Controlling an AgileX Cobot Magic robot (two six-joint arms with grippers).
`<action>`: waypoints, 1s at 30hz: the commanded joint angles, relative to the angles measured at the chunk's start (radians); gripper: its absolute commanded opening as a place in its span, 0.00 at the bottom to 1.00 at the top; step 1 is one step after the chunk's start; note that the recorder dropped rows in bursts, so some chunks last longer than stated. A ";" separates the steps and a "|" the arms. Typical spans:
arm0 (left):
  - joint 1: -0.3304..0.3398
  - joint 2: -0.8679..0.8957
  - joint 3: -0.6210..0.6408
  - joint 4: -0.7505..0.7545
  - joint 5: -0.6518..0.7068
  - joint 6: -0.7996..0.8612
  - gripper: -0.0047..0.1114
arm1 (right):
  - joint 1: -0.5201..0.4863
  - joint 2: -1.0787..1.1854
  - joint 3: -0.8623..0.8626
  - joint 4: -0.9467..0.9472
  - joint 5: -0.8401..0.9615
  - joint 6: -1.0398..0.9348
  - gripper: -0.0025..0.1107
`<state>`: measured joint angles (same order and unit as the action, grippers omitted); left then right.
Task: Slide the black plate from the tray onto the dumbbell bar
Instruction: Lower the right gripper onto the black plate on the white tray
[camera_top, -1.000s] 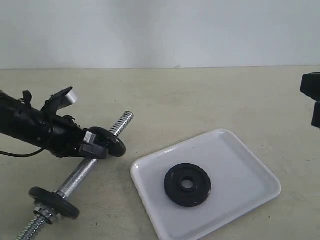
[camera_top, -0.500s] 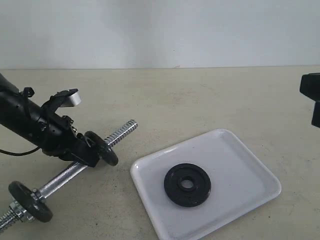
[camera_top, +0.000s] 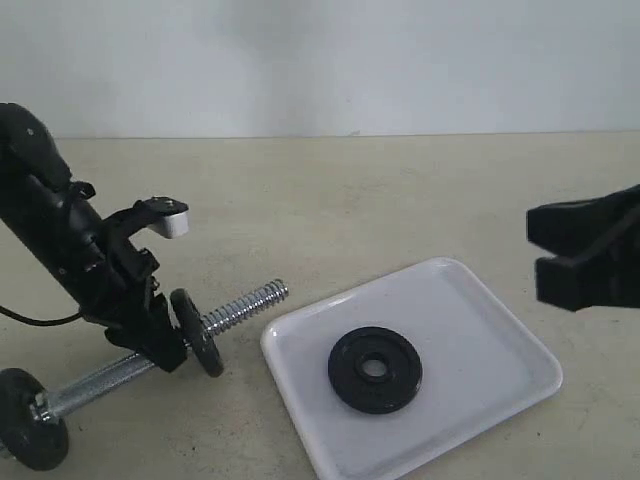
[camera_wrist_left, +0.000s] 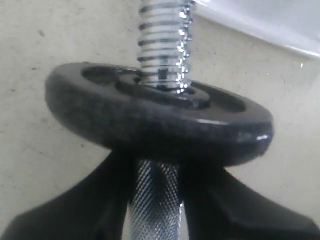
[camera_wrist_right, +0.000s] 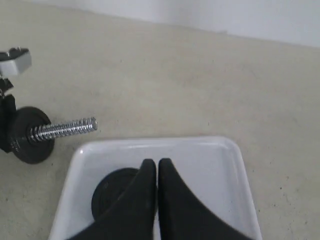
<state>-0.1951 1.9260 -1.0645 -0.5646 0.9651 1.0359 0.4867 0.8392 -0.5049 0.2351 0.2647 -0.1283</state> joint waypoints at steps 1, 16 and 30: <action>-0.042 0.004 0.011 0.099 -0.024 -0.048 0.08 | 0.001 0.129 -0.012 0.101 -0.031 -0.129 0.02; -0.143 -0.016 0.011 0.535 -0.264 -0.440 0.08 | 0.137 0.520 -0.126 0.099 -0.108 -0.237 0.02; -0.171 -0.017 0.011 0.589 -0.268 -0.516 0.08 | 0.142 0.774 -0.262 0.117 -0.112 -0.230 0.35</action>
<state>-0.3511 1.8926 -1.0663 0.0454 0.6865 0.5351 0.6269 1.5908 -0.7533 0.3449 0.1490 -0.3553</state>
